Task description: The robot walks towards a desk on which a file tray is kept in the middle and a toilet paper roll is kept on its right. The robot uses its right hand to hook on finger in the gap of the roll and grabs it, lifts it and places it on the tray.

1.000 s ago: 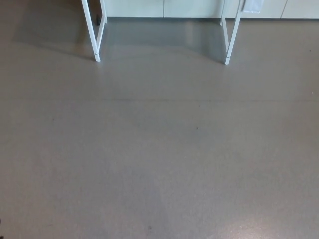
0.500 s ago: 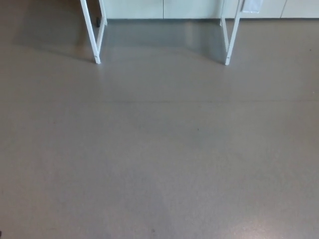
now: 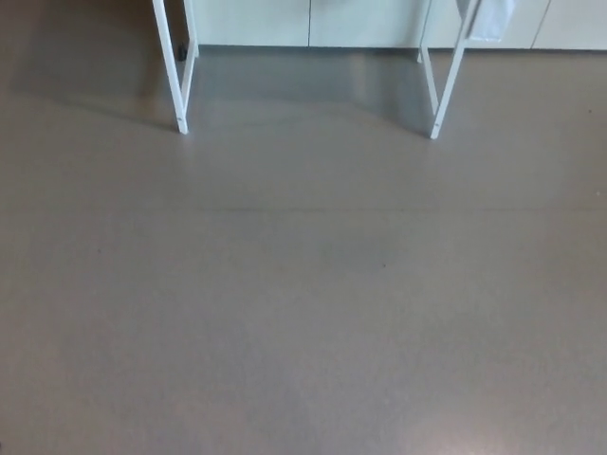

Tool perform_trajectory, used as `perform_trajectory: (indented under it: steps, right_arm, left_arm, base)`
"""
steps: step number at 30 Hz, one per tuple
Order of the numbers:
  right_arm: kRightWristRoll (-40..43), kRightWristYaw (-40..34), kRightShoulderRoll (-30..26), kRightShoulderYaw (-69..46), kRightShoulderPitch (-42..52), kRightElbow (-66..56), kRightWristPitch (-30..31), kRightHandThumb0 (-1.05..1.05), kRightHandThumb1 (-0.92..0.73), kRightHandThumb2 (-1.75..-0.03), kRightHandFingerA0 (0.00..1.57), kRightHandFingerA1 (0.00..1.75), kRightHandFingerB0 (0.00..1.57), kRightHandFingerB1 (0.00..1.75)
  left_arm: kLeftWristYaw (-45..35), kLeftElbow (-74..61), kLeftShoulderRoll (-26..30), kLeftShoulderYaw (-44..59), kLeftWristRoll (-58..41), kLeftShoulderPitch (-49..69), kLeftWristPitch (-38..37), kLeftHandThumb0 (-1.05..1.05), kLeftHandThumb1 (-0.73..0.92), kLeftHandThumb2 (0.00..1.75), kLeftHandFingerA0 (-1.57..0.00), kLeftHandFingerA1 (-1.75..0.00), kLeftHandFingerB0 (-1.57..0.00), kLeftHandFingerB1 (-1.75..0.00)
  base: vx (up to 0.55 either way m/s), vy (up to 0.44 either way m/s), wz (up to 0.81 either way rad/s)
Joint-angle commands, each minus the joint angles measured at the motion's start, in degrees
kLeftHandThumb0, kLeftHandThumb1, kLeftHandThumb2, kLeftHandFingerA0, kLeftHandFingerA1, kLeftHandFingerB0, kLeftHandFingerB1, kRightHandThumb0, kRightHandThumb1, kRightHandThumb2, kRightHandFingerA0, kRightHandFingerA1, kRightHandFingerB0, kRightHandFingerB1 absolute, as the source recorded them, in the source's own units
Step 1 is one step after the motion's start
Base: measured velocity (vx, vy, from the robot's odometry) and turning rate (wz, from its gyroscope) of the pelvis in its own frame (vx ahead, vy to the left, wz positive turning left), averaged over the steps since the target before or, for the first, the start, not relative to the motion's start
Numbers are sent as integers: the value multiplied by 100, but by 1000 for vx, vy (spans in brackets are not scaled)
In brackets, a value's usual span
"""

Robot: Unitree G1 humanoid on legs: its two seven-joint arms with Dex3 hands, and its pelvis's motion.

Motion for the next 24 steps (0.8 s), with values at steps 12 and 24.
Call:
perform_trajectory:
  steps: [12, 24]
  right_arm:
    - [29, 29, -229, 146, -185, -14, 71, -73, -47, -86, 0, 23, 2, 28]
    - [102, 122, -279, 167, -295, -30, 125, -64, -46, -86, 0, 28, 1, 30]
  left_arm:
    - [-52, -11, 68, -220, 85, 21, -51, -62, 92, 71, -7, -37, -10, -38]
    - [-81, 3, 21, -157, 31, 63, -120, -61, 92, 71, -6, -37, -10, -37]
  base:
    - [255, -129, 21]
    - [218, -71, -3]
